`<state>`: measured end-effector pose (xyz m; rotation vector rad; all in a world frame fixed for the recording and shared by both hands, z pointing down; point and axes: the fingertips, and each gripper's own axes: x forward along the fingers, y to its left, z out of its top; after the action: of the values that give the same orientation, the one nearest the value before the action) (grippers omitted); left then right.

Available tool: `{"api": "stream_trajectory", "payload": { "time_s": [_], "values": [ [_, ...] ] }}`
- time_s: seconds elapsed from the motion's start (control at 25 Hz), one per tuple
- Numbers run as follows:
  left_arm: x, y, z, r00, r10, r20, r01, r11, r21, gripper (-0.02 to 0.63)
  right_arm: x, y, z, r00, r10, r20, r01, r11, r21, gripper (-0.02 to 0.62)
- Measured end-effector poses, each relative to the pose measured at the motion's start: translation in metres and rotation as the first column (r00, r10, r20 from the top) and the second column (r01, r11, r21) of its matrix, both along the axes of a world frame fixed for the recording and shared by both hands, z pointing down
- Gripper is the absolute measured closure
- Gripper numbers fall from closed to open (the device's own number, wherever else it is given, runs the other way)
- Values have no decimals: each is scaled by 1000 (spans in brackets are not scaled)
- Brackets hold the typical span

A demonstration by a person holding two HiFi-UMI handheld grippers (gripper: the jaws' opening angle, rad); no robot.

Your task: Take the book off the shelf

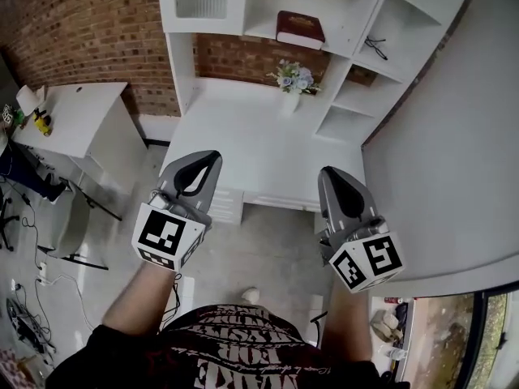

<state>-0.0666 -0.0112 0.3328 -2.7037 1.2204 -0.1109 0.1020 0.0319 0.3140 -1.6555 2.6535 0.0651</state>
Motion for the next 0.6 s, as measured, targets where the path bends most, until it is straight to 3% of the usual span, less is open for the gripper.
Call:
{"api": "stream_trajectory", "payload": {
  "time_s": [0.32, 0.6],
  "values": [
    [38, -15, -4, 1000, -29, 0, 29, 999, 13, 606, 27, -16, -4, 998, -67, 6, 67, 998, 15, 572],
    [42, -16, 0, 999, -49, 14, 49, 999, 6, 604, 37, -20, 4, 996, -91, 26, 91, 996, -8, 572]
  ]
}}
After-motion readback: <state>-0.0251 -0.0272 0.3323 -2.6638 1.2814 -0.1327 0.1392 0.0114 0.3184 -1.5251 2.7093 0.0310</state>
